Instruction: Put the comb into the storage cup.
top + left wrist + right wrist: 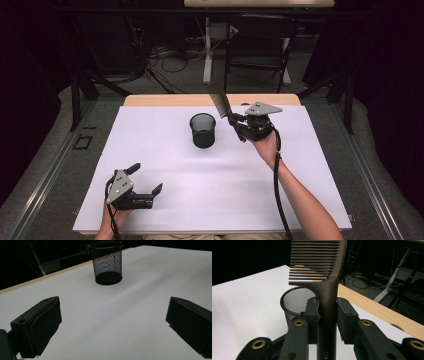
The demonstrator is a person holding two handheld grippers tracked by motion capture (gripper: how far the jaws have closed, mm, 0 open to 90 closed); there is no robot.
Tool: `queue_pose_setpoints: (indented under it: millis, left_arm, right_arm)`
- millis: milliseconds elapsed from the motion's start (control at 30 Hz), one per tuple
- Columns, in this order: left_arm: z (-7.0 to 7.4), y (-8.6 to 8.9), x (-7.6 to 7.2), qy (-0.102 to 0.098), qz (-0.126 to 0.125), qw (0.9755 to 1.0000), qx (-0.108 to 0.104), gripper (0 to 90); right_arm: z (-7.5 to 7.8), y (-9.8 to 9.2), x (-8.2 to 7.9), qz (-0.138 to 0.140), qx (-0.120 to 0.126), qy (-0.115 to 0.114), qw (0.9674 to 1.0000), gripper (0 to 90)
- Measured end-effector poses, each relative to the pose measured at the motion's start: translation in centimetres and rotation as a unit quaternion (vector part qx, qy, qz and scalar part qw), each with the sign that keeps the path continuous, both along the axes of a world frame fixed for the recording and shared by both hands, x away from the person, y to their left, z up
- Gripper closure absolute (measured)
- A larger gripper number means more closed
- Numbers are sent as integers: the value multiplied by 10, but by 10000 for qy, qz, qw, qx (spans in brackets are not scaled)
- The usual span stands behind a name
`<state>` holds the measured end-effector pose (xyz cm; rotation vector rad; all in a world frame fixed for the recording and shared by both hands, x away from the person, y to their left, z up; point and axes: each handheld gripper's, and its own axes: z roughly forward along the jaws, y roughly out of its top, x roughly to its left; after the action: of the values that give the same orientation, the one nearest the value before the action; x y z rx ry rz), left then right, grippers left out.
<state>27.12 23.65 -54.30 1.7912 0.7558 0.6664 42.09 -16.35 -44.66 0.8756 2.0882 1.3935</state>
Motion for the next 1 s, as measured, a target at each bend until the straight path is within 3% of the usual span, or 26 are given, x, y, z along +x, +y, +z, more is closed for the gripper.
queue_pose_setpoints:
  millis: [1000]
  left_arm:
    - [-1, -1, 1, 25, 19, 10000, -29, 1]
  right_arm:
    - [9, 22, 16, 157, 35, -38, 9999, 727]
